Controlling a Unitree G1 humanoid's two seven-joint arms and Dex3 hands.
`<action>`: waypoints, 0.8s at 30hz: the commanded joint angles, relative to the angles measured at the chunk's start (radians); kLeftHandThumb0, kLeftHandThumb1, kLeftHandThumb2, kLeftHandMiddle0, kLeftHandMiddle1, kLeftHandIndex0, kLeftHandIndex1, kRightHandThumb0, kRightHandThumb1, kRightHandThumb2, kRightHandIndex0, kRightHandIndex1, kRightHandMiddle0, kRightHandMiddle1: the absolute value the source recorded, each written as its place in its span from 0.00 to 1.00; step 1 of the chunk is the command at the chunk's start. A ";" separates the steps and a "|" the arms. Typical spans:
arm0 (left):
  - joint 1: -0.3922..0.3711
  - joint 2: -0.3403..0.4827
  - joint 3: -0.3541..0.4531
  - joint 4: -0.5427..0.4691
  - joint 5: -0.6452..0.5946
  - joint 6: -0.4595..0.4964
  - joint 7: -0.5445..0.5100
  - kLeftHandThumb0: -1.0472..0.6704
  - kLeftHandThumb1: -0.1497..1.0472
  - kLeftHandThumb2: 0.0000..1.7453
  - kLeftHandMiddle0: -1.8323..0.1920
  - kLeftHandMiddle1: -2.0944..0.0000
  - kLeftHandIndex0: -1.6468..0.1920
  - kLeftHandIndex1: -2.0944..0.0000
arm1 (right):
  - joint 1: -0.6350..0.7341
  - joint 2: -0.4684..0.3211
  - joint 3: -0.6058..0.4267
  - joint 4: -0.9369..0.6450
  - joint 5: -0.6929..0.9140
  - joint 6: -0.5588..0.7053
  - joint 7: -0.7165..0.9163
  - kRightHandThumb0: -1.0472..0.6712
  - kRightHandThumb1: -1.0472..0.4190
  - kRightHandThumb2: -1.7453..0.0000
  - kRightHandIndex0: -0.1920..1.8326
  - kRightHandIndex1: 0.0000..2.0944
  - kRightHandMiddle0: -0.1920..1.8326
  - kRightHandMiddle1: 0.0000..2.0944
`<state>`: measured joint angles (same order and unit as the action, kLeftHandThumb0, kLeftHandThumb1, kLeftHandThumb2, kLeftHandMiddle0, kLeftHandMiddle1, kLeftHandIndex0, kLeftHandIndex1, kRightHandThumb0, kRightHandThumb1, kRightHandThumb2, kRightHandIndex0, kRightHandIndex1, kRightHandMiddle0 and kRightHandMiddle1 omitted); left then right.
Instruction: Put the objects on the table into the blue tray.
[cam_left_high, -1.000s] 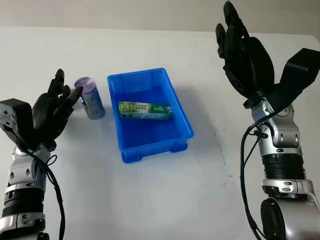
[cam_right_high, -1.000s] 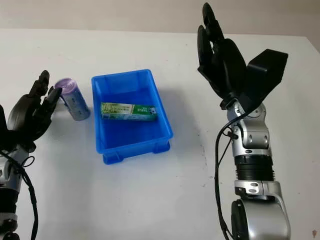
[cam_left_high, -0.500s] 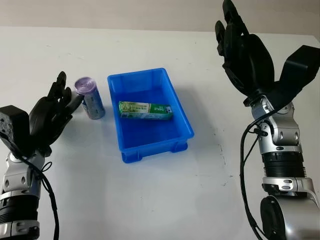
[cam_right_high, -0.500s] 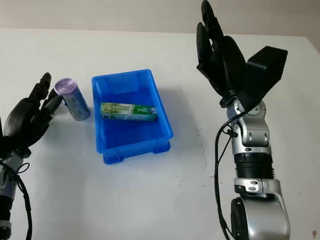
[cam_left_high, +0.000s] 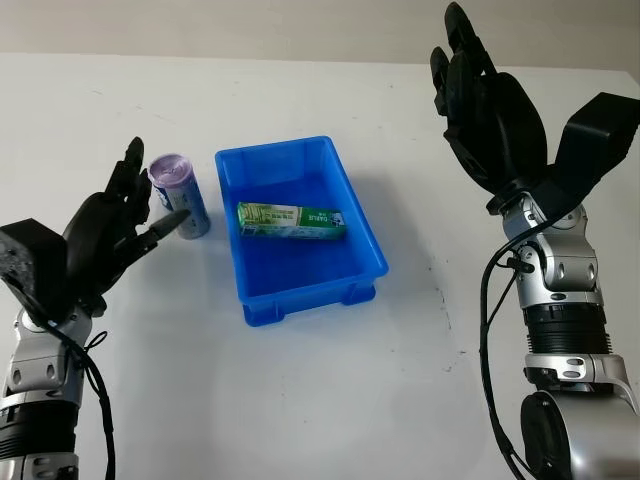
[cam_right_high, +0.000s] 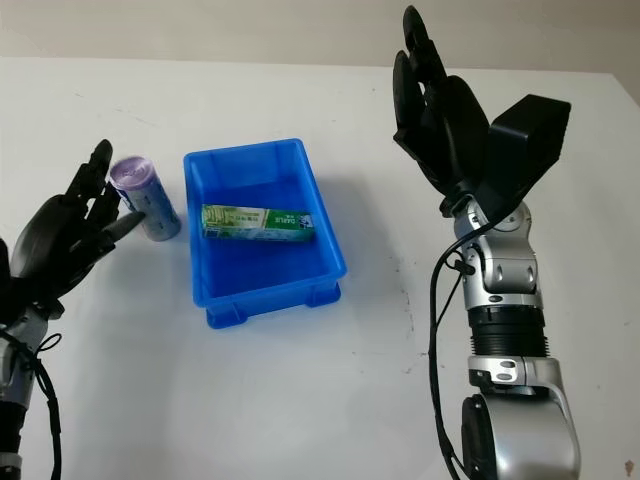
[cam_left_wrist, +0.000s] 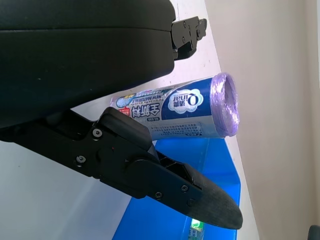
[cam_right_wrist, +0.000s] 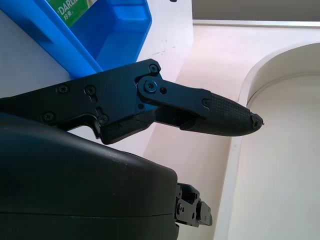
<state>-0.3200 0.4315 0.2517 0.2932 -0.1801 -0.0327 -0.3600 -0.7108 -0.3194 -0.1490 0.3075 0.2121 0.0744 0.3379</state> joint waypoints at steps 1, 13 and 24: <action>-0.013 -0.015 -0.005 0.018 0.003 -0.021 0.011 0.05 0.87 0.03 1.00 1.00 1.00 1.00 | -0.013 0.001 -0.010 -0.002 0.002 -0.013 -0.006 0.16 0.00 0.61 0.00 0.00 0.00 0.00; -0.067 -0.050 -0.026 0.079 0.026 -0.081 0.046 0.12 0.85 0.03 1.00 1.00 1.00 1.00 | -0.007 -0.005 -0.014 -0.015 0.004 -0.009 -0.011 0.17 0.00 0.60 0.00 0.00 0.00 0.00; -0.092 -0.115 -0.029 0.059 0.037 -0.032 0.180 0.20 0.82 0.03 0.95 0.96 0.96 0.98 | 0.007 -0.004 -0.022 -0.039 0.012 0.003 -0.014 0.17 0.00 0.60 0.00 0.00 0.00 0.00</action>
<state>-0.3978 0.3252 0.2197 0.3660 -0.1444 -0.0689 -0.1906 -0.7088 -0.3194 -0.1632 0.2949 0.2185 0.0751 0.3246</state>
